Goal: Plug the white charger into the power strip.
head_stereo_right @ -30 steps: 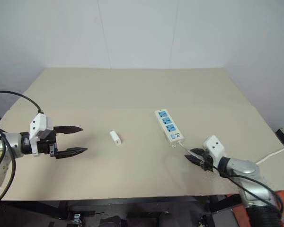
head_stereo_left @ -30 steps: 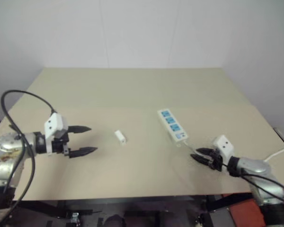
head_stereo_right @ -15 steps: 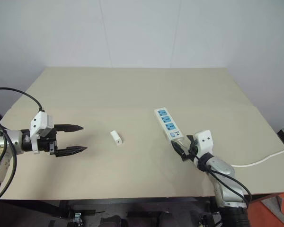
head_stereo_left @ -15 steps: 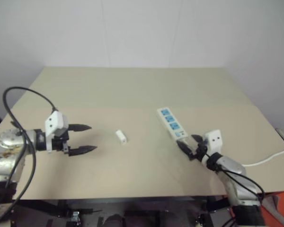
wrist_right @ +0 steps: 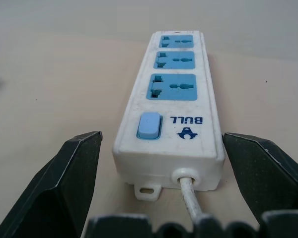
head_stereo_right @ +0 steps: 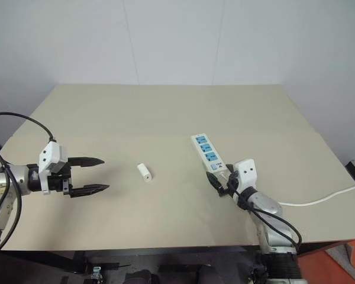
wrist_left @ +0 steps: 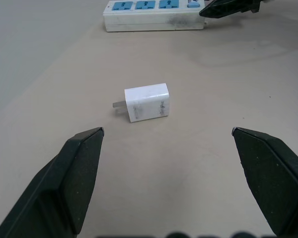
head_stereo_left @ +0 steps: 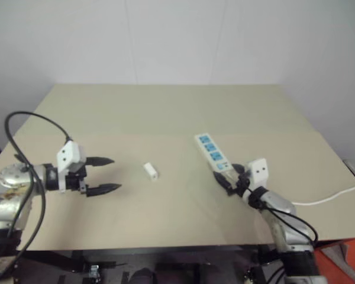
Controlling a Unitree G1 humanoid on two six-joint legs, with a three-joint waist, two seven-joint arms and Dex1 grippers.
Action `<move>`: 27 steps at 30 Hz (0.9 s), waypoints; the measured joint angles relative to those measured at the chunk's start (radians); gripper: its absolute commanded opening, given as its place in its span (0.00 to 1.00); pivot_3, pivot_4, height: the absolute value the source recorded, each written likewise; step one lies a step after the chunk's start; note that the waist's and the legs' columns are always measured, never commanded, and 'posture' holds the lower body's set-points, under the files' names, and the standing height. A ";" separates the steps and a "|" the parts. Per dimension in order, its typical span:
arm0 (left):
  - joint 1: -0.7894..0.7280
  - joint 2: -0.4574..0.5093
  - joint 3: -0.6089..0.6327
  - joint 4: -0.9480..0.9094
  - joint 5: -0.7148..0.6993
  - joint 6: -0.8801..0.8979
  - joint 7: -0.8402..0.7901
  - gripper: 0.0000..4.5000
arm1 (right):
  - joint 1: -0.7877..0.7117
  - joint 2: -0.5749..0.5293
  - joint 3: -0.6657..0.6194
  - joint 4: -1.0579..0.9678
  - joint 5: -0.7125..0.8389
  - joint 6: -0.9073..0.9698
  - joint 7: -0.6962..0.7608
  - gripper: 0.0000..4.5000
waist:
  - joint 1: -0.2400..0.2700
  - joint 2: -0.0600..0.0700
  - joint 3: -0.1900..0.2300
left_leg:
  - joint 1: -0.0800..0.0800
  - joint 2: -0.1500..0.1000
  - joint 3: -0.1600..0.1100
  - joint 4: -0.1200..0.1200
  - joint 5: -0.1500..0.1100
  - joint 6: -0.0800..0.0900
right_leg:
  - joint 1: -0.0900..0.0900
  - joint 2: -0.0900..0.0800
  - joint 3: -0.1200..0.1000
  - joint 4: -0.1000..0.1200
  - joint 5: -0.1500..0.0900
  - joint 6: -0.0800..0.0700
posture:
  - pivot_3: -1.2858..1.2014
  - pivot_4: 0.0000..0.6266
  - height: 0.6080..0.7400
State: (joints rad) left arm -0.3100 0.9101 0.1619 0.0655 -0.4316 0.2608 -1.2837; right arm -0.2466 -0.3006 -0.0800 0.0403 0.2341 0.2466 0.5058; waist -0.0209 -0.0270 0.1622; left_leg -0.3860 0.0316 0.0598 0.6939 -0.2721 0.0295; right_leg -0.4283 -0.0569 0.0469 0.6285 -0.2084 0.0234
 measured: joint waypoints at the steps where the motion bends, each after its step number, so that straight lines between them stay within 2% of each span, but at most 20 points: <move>1: 0.000 0.000 0.000 0.000 0.000 -0.001 0.002 1.00 | -0.007 0.004 0.003 0.012 -0.007 -0.004 -0.008 1.00 | -0.001 0.000 0.000 | 0.000 0.000 0.000 0.000 0.000 0.000 | 0.000 0.000 0.000 0.000 0.000 0.000 | 0.52 0.24 1.00; 8: 0.000 -0.001 0.000 0.000 0.000 -0.002 0.008 1.00 | -0.012 0.055 0.023 0.065 -0.045 -0.043 -0.074 1.00 | -0.001 0.000 0.000 | 0.000 0.000 0.000 0.000 0.000 0.000 | 0.000 0.000 0.000 0.000 0.000 0.000 | 0.52 0.24 1.00; 16: -0.003 -0.004 0.000 0.000 0.000 -0.003 0.013 1.00 | -0.035 0.064 0.024 0.110 -0.047 -0.078 -0.089 1.00 | -0.004 0.000 0.000 | 0.001 0.000 0.000 0.000 0.000 0.000 | 0.000 0.000 0.000 0.000 0.000 0.000 | 0.52 0.24 1.00; 21: -0.019 -0.022 0.000 -0.002 -0.001 -0.004 0.017 1.00 | -0.054 0.082 0.018 0.138 -0.041 -0.096 -0.101 0.76 | -0.013 0.000 0.000 | 0.001 0.000 -0.001 0.000 0.000 0.000 | 0.001 0.000 0.000 0.000 0.000 0.000 | 0.52 0.24 1.00; 25: -0.072 -0.029 -0.020 -0.010 0.004 -0.003 0.012 1.00 | -0.054 0.080 0.018 0.149 -0.043 -0.109 -0.102 0.76 | -0.017 0.000 0.000 | 0.001 0.000 -0.001 0.000 0.000 0.000 | 0.002 0.000 0.000 0.000 0.000 0.000 | 0.52 0.24 1.00; 27: -0.153 -0.025 -0.081 -0.005 0.046 -0.018 -0.011 1.00 | -0.055 0.073 0.020 0.153 -0.047 -0.110 -0.099 0.76 | -0.013 -0.001 0.000 | 0.002 -0.001 -0.001 0.001 0.000 0.000 | 0.003 0.000 -0.001 0.000 0.000 0.000 | 0.52 0.24 1.00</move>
State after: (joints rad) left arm -0.4629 0.8850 0.0812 0.0607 -0.3853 0.2432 -1.2949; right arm -0.3016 -0.2274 -0.0603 0.1932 0.1866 0.1363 0.4069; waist -0.0343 -0.0277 0.1620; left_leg -0.3845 0.0304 0.0584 0.6946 -0.2719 0.0292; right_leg -0.4250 -0.0570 0.0458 0.6286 -0.2082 0.0234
